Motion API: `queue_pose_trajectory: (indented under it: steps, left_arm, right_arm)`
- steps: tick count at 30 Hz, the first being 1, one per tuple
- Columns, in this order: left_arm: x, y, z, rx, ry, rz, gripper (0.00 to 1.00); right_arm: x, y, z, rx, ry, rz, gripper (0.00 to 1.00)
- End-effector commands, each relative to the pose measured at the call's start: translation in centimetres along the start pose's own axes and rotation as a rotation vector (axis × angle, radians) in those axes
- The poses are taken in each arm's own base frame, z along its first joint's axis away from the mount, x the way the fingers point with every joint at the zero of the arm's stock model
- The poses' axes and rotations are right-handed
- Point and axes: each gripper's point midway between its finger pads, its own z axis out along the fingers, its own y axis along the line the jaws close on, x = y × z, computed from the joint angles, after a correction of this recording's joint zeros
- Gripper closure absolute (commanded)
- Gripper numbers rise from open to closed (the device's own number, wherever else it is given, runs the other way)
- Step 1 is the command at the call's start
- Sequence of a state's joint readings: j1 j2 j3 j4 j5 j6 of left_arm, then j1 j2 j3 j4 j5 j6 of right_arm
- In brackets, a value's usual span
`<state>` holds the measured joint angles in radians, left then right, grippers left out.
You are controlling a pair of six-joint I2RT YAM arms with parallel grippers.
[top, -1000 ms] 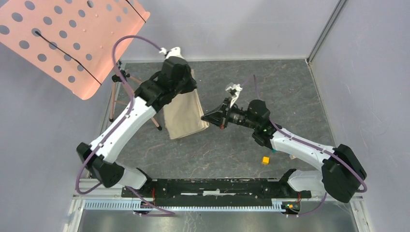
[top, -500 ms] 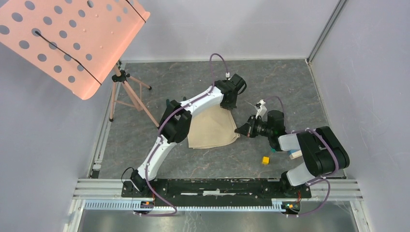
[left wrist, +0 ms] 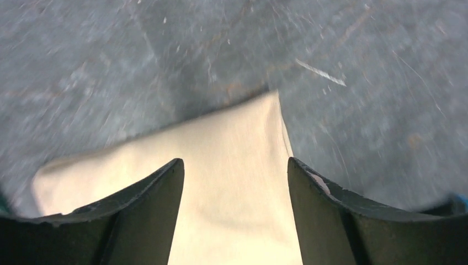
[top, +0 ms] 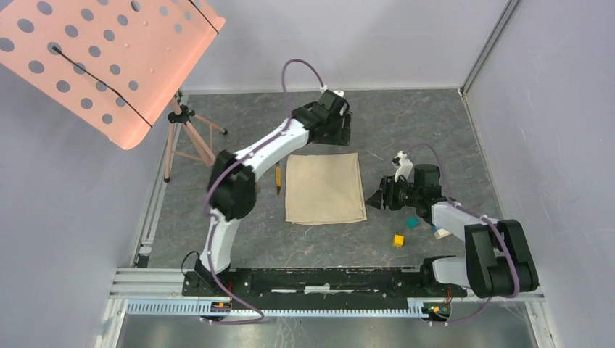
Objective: Fold the napkin into a case and place the utensils inside
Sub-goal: Turn over the upper triangle folded napkin at the center of the board, then smooth out the lower triangle-folded napkin at the center of the board.
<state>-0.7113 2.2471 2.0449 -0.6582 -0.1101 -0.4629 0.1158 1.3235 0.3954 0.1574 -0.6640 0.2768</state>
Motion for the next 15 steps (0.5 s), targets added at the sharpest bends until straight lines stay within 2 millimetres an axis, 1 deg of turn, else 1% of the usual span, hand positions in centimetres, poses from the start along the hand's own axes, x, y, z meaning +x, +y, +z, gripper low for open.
queue_pose_trajectory:
  steps: [1,2,3,5,6,7,9,11,13,15]
  left_arm:
    - [-4.4,-1.9,-11.7,0.155,-0.201,0.012,0.23]
    - [-3.3,-1.3,-12.1,0.165,-0.183,-0.004,0.23]
    - [-2.8,-1.3,-13.2,0.188,-0.188,-0.027,0.23]
    - [0.1,-0.9,-13.8,0.234,-0.155,-0.059,0.22]
    - [1.0,-1.1,-14.4,0.271,-0.154,-0.083,0.22]
    - [2.4,-1.0,-14.6,0.295,-0.139,-0.102,0.22]
    - [4.4,-0.4,-15.2,0.310,-0.123,-0.127,0.22]
    - [6.4,0.5,-15.4,0.308,-0.100,-0.140,0.23]
    - [7.9,1.4,-15.7,0.292,-0.091,-0.148,0.23]
    - [8.9,2.2,-16.2,0.274,-0.089,-0.149,0.23]
  right_arm:
    - [0.1,0.2,-0.3,0.065,0.031,-0.074,0.40]
    - [0.5,0.4,-0.1,0.083,0.048,-0.087,0.39]
    - [0.6,0.6,0.1,0.098,0.055,-0.099,0.39]
    - [0.5,0.2,0.1,0.171,0.047,-0.126,0.38]
    - [0.7,0.2,0.0,0.196,0.053,-0.138,0.37]
    - [0.9,0.3,0.1,0.212,0.066,-0.147,0.36]
    - [1.5,0.6,0.4,0.234,0.097,-0.161,0.36]
    - [2.0,0.7,0.8,0.265,0.122,-0.180,0.38]
    - [2.7,0.2,0.8,0.309,0.145,-0.194,0.45]
    - [3.0,-0.1,0.6,0.343,0.156,-0.219,0.50]
